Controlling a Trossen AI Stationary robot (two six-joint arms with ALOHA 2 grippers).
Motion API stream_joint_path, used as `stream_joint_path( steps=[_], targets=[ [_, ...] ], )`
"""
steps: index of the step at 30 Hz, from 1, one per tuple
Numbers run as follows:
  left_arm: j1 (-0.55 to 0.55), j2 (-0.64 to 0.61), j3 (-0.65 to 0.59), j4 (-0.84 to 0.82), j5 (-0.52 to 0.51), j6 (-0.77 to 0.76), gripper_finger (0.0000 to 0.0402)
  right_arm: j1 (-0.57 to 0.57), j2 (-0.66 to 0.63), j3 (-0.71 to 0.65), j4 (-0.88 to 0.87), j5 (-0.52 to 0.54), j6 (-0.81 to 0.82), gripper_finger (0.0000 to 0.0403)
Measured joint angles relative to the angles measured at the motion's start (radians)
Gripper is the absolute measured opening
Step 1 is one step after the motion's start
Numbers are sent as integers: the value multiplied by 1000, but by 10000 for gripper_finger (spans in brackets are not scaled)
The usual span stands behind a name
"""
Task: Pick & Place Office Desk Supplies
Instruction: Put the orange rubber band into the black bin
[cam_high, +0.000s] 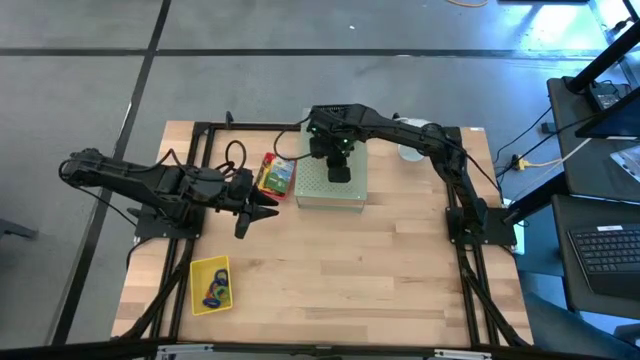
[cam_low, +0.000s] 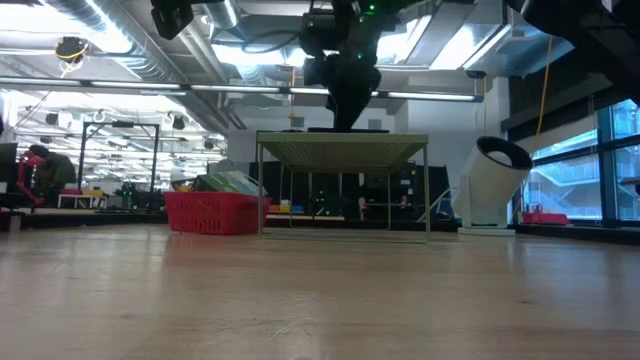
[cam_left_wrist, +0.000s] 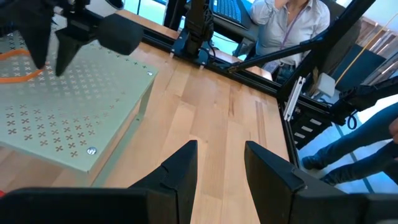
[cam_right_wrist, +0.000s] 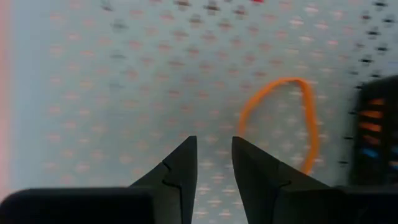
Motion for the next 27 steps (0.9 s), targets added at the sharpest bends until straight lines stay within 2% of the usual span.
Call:
stream_joint_path(
  steps=[4, 19, 27],
  targets=[
    [0, 0, 0, 0, 0, 0, 127, -2, 0, -11, 19, 48, -22, 101],
    [0, 0, 0, 0, 0, -2, 127, -41, -1, -12, 67, 36, -31, 101],
    [0, 0, 0, 1, 2, -10, 127, -48, 0, -65, 91, 22, -26, 101]
  ],
)
